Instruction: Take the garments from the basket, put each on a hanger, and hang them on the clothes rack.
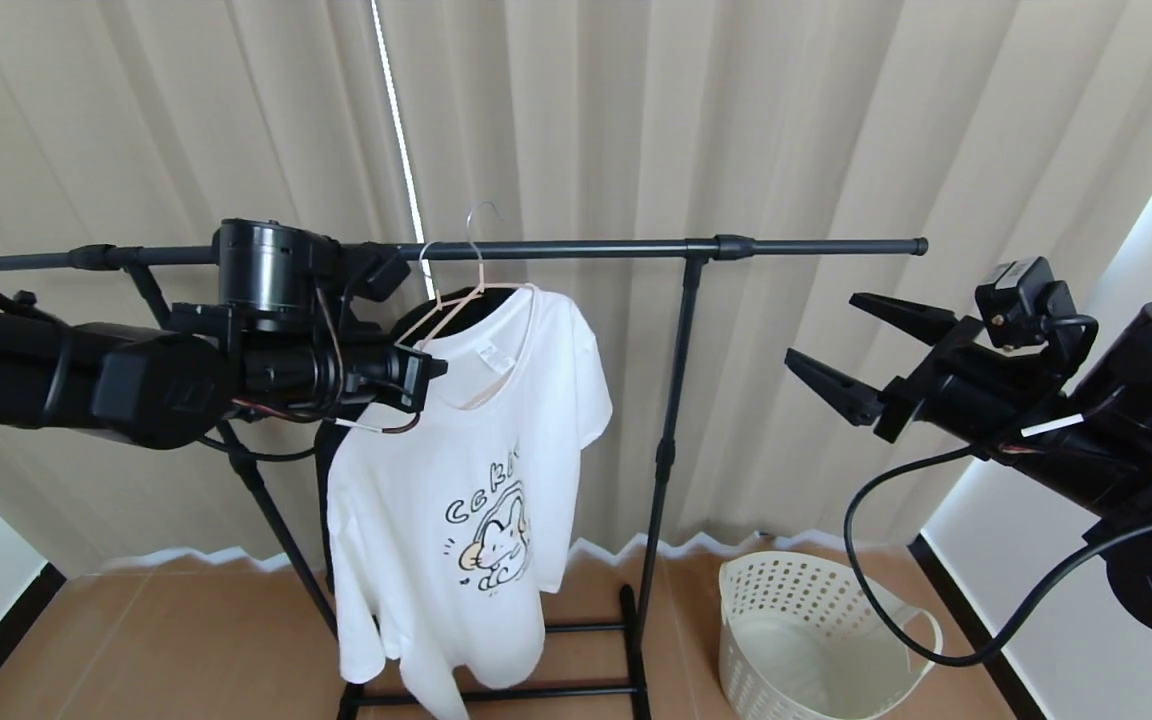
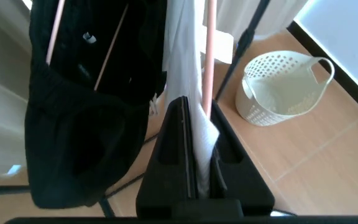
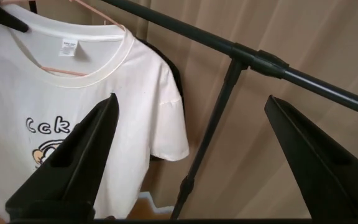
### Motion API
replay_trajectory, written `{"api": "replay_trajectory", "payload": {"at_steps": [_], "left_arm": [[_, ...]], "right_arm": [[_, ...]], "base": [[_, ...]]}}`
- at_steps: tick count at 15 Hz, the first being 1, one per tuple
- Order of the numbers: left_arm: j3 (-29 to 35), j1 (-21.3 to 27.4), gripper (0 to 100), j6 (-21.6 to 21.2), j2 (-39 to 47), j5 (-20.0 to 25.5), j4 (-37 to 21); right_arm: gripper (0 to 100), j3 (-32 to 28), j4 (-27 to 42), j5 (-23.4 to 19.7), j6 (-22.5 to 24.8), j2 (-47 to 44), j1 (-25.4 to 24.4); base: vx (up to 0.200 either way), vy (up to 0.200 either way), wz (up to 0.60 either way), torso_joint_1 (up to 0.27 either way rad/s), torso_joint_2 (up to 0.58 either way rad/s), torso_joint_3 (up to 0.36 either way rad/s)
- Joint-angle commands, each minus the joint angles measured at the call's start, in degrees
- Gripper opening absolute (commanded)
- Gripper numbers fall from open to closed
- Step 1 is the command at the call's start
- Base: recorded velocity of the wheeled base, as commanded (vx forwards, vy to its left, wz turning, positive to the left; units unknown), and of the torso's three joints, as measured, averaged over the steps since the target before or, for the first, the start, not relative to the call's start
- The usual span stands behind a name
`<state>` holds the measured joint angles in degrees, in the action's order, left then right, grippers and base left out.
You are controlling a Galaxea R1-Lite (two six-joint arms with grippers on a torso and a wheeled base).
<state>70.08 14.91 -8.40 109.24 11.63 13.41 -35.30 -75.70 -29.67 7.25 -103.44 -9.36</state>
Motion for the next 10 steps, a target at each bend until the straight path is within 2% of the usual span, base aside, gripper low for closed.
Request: {"api": "replay_trajectory", "payload": {"at_steps": [1,3,5,10], "left_arm": [[1.72,0.74,0,0.40,5.11,-0.82,2.32],[3.83,1.61,0,2.60,8.80,-2.58,5.40],[5.94,1.97,0,4.71,10.47,-3.54,5.57],[10.69,1.97,0,6.20,14.25,-3.63,5.66]], "right_arm": [[100,0.06,-0.06,-0.04,0.04,-0.10,-0.04],[100,-0.03,-0.06,-0.04,0.04,-0.19,-0.04],[100,-0.12,-0.06,-0.04,0.04,-0.19,-0.04],[100,-0.12,-0.06,-0.04,0.04,-0.19,-0.04]], "base": [[0.000,0.000,0.00,0.000,0.00,0.000],[0.000,0.000,0.00,0.000,0.00,0.000],[0.000,0.000,0.00,0.000,0.00,0.000],[0.000,0.000,0.00,0.000,0.00,0.000]]}}
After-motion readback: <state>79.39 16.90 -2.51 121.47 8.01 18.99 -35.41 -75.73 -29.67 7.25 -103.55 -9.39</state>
